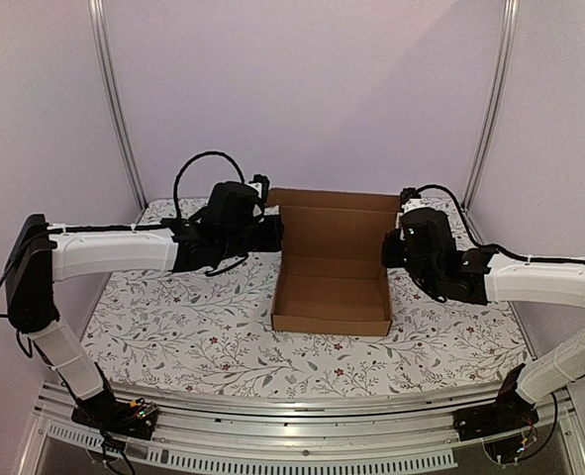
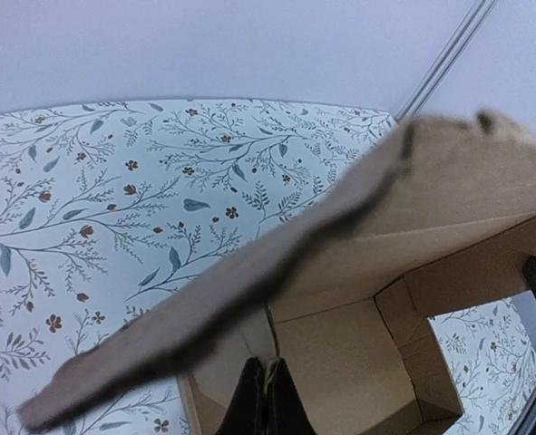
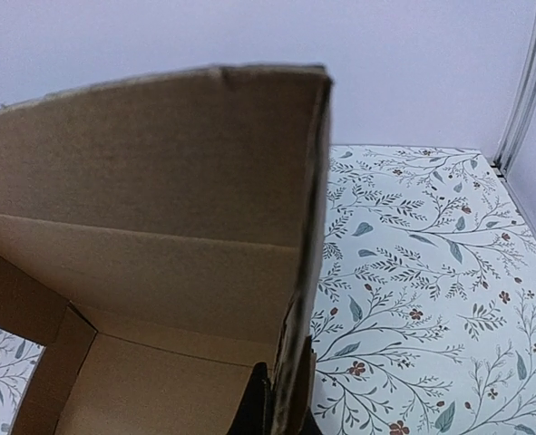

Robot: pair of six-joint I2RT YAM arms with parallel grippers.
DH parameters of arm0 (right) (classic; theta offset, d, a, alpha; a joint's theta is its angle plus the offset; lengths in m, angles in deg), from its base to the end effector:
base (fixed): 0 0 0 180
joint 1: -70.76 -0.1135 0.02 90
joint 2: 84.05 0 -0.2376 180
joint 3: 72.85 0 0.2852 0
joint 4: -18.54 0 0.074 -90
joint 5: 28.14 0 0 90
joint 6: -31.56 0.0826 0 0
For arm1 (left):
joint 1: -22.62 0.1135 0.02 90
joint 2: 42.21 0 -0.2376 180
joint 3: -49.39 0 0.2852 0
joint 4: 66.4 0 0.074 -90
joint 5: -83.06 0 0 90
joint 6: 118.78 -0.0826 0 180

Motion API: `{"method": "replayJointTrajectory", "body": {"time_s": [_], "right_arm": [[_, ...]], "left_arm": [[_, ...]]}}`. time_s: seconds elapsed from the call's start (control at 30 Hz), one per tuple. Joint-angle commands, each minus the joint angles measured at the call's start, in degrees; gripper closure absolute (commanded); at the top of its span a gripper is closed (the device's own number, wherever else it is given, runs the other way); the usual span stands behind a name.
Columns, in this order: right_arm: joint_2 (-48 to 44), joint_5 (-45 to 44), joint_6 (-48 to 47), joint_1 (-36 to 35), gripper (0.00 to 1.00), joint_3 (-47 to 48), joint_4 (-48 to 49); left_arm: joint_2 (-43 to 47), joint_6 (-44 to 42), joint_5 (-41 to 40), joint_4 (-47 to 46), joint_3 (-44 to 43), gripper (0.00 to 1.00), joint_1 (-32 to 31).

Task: Fold the paper box

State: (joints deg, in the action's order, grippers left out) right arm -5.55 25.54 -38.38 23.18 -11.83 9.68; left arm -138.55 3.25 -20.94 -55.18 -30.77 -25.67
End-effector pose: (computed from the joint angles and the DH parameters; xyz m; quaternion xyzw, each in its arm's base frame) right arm 0.2861 0.2406 0.1983 -0.0324 0.8232 0.0589 0.5637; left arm 0.3190 -0.3279 0.1992 0.0573 0.8485 -0.2530 0.4612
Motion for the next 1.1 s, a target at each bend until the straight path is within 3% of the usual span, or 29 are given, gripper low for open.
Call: {"method": "replayJointTrajectory", "body": {"time_s": [0.0,0.6,0.97,1.07], "right_arm": [[-0.2,4.6,0.2,-2.2,1.0,-2.3,-0.7],[-4.3,4.6,2.1,-3.3,1.0,-7.7,-1.8],[-13.4,7.4,3.9,-3.3,0.54,-9.4,-9.5],[-16.8,8.0,4.5,-3.3,0.49,-9.8,-13.9]], "left_arm": [[-1.8,0.7,6.9,6.1,3.3,1.0,-4.6],[-0.3,1.1,0.7,5.4,10.6,1.0,-7.8],[0.9,1.6,-5.2,4.9,12.4,1.0,-9.0],[0.9,2.4,-7.5,3.6,13.6,1.0,-9.5]]}}
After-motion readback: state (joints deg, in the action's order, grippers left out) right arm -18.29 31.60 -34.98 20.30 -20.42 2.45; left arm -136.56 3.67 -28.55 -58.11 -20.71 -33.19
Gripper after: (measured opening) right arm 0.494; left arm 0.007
